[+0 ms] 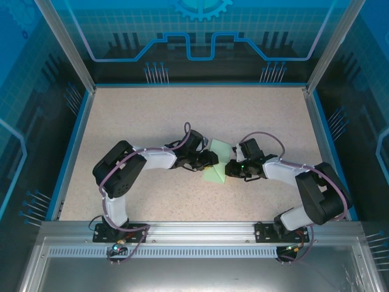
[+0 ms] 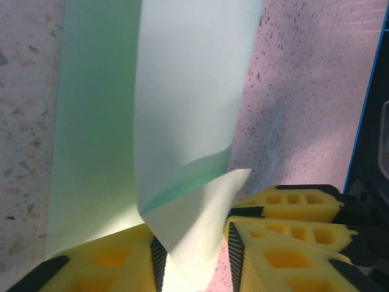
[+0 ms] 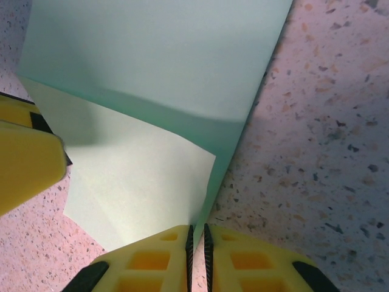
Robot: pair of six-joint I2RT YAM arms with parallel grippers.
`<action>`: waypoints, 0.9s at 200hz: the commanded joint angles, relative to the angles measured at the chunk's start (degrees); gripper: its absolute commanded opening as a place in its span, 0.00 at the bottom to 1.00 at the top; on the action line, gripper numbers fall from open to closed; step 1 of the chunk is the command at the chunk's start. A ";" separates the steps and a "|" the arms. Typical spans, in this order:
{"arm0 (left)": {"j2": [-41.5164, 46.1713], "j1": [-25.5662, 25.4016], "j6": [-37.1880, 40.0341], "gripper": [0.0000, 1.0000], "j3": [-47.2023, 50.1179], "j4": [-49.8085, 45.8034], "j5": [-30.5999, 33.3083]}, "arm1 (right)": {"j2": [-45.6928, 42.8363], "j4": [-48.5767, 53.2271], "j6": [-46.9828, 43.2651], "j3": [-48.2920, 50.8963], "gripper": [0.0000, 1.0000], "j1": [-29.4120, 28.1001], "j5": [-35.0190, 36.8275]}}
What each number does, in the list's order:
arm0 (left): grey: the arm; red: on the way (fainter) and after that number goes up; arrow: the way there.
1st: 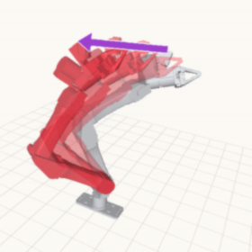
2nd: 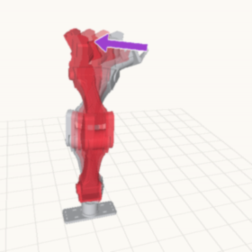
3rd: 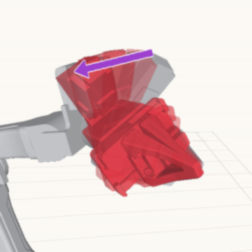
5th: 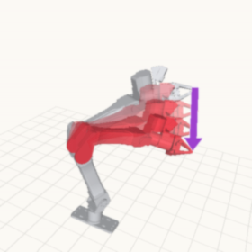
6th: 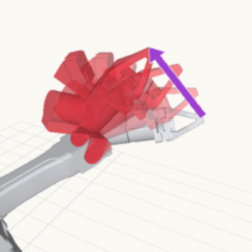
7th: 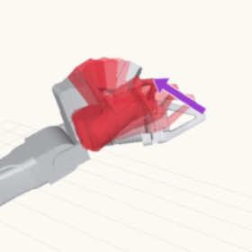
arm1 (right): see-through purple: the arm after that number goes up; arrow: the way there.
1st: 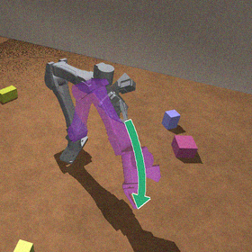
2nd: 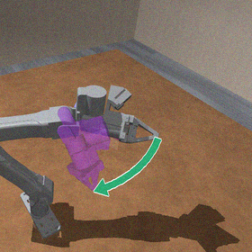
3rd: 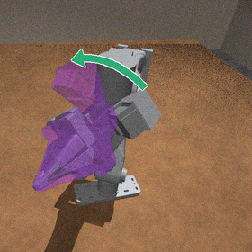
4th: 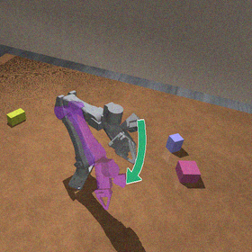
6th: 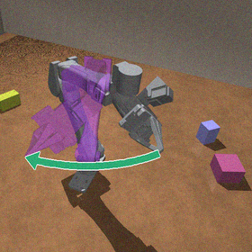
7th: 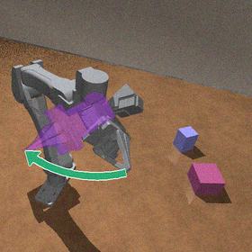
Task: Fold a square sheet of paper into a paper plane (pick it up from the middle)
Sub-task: Fold the triangle a second time at the center of the table, then pick up the paper from the center of the table.
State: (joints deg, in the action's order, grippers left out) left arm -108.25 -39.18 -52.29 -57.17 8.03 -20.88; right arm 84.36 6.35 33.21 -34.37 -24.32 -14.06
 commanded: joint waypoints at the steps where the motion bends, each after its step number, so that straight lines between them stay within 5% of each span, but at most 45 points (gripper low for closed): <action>1: -1.36 -0.36 0.90 0.29 -1.06 -0.15 -0.75 | 0.07 -0.46 -0.08 0.84 0.16 0.98 -0.89; 76: 0.18 -0.29 2.28 0.08 -2.25 -3.44 -0.12 | -3.76 1.40 0.18 0.22 0.23 1.31 -1.68; 180: 9.40 0.87 -2.09 0.07 -4.25 -6.33 -3.45 | -8.75 -15.24 14.88 6.88 0.54 9.76 -22.90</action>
State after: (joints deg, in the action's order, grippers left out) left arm -103.11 -38.92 -52.88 -59.53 3.95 -22.22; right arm 75.46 -1.19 42.15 -29.17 -15.94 -29.50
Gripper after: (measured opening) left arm 0.072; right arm 0.512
